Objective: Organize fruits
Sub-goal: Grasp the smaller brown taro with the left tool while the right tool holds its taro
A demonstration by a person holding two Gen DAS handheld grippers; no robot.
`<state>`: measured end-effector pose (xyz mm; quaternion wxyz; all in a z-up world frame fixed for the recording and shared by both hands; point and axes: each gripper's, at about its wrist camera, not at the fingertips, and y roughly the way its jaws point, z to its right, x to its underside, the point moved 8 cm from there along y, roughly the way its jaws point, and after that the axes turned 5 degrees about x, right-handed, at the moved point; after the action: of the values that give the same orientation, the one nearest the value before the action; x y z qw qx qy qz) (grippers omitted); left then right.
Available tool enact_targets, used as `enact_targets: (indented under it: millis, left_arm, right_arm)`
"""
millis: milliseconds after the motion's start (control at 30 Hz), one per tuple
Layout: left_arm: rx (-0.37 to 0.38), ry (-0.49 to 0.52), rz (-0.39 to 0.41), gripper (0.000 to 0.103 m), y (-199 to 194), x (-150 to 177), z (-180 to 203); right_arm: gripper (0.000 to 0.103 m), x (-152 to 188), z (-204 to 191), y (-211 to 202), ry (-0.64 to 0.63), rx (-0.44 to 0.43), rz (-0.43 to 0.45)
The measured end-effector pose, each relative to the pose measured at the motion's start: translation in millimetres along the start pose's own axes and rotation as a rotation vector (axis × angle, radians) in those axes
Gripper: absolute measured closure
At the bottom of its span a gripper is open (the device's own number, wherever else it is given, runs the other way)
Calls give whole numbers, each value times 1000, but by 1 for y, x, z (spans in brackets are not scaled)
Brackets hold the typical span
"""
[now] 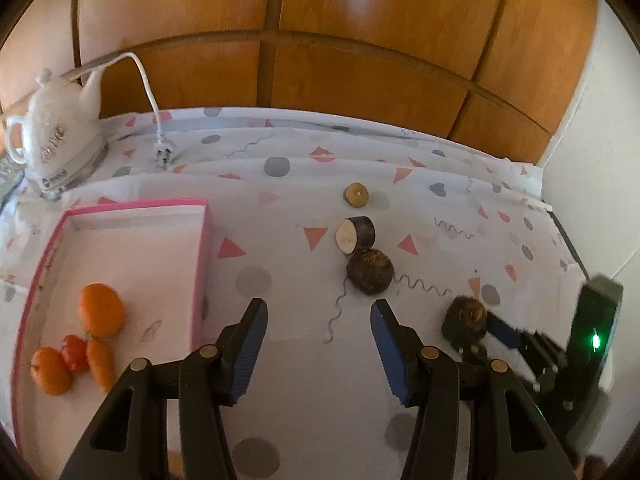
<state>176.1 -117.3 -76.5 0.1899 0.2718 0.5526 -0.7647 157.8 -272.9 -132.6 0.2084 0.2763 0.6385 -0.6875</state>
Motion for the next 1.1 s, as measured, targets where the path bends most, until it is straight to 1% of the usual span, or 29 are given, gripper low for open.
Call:
enact_targets:
  millis: [133,267,500,600,700,767,800,867,967,1100]
  left_arm:
    - [8,-8,-13,49,16,-8,5]
    - [35,-11,-43,49,34,-11,13]
    - [46,-13,-98,48,67,-12,26]
    - [39,2,-106,48,78,-15,35]
    - [21,11,-130,48,96,-16,38]
    - [2,16,-142,52,108,-14,35]
    - [-7,35,-122,61,107,-16,36]
    - [1,61,-116,61,104,-13,38]
    - [12,47,-114,61,93,-4,33]
    - [1,35,-112,61,70,15,25]
  right_arm:
    - [54,0,0,1,3,-6,-4]
    - [54,0,0,2,7,-9,-4]
    - [53,1,1,2,14,-18,0]
    - [53,2,1,3,16,-24,0]
    - [53,2,1,3,17,-26,-1]
    - [53,2,1,3,16,-25,-1]
    - [53,2,1,3,16,-24,-1]
    - [53,2,1,3,16,-24,-1]
    - [53,2,1,3,15,-25,0]
    - [53,2,1,5,11,-26,-10]
